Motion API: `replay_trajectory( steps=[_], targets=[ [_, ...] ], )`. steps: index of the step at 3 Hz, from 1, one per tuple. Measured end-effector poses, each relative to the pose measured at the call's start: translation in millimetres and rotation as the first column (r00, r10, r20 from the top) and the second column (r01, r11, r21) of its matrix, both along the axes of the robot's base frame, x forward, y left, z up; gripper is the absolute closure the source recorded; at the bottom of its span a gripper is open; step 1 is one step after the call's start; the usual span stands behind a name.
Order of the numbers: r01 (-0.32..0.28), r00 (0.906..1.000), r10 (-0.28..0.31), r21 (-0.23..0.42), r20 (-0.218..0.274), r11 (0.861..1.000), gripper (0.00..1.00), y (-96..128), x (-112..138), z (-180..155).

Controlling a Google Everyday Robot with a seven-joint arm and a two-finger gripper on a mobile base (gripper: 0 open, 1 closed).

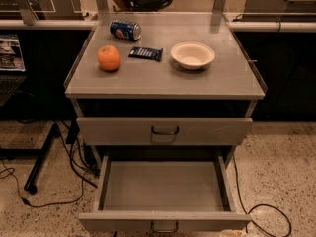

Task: Close middle drawer

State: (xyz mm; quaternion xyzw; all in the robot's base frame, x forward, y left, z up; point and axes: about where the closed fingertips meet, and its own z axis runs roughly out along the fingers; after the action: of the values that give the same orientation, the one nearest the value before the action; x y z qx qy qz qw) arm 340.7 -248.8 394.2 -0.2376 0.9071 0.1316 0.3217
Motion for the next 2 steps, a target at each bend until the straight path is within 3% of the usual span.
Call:
replay_trajectory(
  steps=[1, 2],
  targets=[
    [-0.007, 0.9998, 0.007, 0.008, -0.021, 1.000, 1.00, 4, 9, -4],
    [-0.028, 0.9992, 0.028, -0.010, -0.027, 1.000, 1.00, 13, 36, 1]
  ],
)
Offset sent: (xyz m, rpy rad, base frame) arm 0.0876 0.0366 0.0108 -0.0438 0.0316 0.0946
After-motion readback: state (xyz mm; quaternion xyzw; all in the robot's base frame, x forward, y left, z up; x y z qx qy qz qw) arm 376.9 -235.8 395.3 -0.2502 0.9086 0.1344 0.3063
